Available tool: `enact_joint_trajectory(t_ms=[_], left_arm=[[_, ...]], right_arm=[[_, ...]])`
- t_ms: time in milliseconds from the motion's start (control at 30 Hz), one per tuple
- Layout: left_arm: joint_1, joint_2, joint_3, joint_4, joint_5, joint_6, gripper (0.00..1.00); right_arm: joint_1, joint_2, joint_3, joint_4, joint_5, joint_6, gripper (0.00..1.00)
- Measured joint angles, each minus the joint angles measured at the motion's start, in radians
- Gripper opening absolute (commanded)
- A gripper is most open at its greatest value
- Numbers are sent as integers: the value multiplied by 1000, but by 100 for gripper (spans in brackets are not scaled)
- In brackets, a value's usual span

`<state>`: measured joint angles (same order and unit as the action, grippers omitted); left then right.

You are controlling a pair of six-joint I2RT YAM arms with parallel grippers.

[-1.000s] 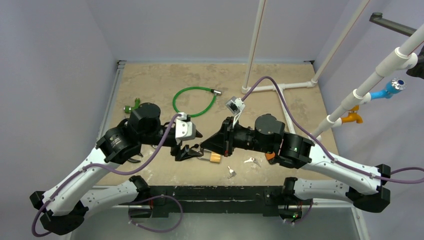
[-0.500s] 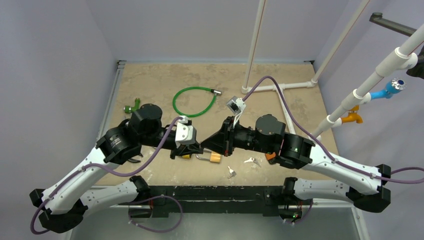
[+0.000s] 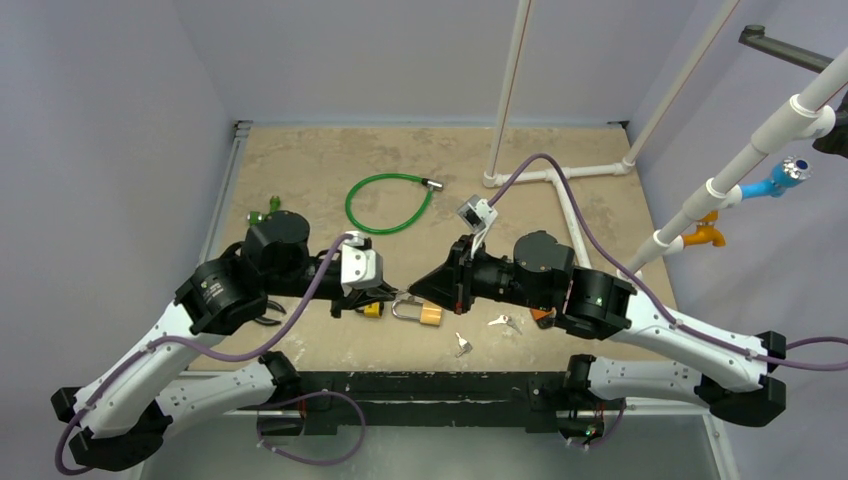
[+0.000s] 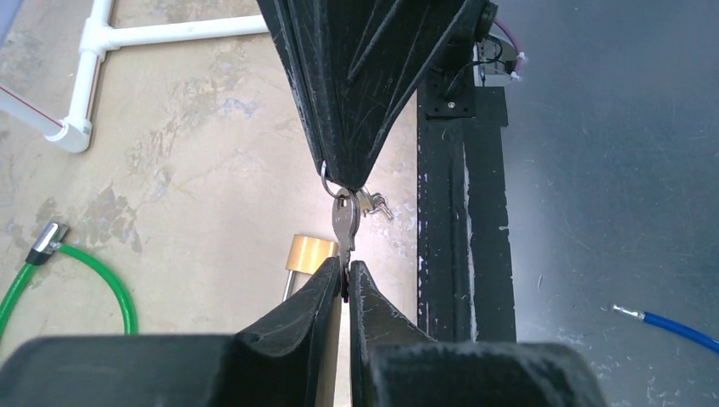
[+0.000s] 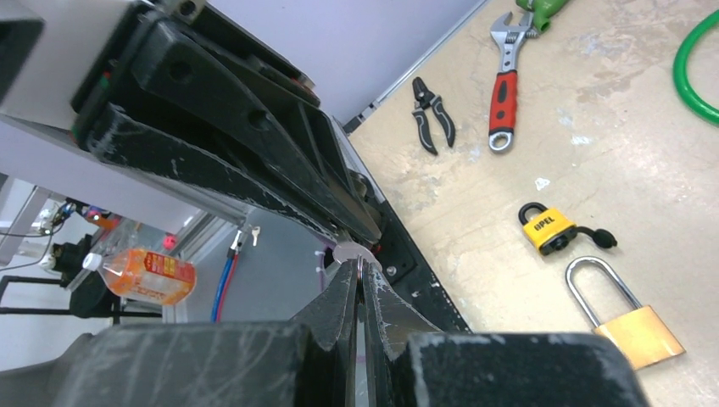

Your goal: Unlock with the key

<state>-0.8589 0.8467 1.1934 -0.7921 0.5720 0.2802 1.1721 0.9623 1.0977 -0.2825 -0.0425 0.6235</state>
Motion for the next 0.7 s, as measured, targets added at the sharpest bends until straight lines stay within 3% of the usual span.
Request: enact_joint_trajectory(t_ms=[500, 533, 633, 700], left_arm=[[0, 8, 34, -23, -12, 0, 0], [0, 10, 35, -26, -8, 0, 0], [0, 13, 39, -36, -1, 0, 0], [0, 13, 42, -44, 2, 0, 0]], right_arm=[[5, -2, 0, -27, 6, -22, 1], [6, -3, 0, -28, 6, -23, 9], [6, -8, -2, -35, 7, -34, 50], [6, -18, -3, -51, 14, -53, 63]])
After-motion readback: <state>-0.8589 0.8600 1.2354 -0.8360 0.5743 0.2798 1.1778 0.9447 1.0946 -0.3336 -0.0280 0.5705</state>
